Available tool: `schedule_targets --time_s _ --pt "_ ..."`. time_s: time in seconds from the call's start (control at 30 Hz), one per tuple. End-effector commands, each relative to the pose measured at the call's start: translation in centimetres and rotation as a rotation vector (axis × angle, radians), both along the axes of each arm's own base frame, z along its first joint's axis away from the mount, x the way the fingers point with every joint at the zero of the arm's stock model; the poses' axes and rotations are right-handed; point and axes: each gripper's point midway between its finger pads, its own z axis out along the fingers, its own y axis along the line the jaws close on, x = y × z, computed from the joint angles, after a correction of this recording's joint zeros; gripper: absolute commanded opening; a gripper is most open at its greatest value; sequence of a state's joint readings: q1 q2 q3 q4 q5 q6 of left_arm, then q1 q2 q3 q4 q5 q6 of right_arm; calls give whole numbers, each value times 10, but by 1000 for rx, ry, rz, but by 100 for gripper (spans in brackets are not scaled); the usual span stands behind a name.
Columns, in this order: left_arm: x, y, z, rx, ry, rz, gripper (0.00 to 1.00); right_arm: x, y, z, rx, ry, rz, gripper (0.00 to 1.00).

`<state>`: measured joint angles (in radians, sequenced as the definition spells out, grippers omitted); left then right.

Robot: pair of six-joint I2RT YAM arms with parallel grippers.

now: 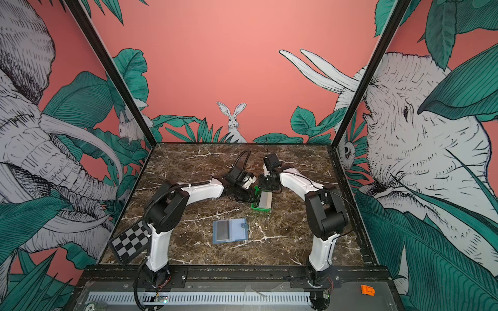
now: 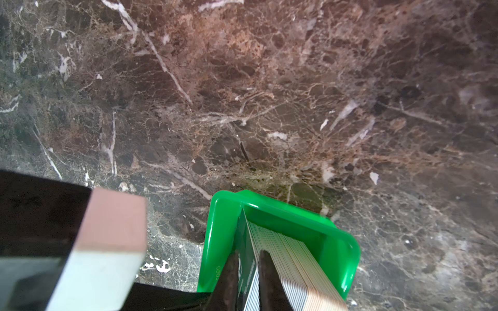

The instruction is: Put the credit cards into the card holder

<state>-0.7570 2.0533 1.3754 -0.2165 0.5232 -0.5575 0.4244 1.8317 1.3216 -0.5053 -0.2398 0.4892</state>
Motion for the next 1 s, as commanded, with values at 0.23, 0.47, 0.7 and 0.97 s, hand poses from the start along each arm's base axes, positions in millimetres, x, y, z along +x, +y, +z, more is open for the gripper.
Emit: schedule_targets --time_s 0.23,0.47,0.7,0.97 --pt "-9 2 -13 34 29 -14 6 4 -2 -12 -22 7 -5 14" --pt "-10 3 -14 36 32 -13 6 4 -2 -13 -25 8 -3 5" --pt "-10 2 -13 33 29 -14 6 3 -2 -12 -25 6 -3 2" --pt "1 7 23 41 -96 -33 10 0 -2 7 6 -45 -9 0"
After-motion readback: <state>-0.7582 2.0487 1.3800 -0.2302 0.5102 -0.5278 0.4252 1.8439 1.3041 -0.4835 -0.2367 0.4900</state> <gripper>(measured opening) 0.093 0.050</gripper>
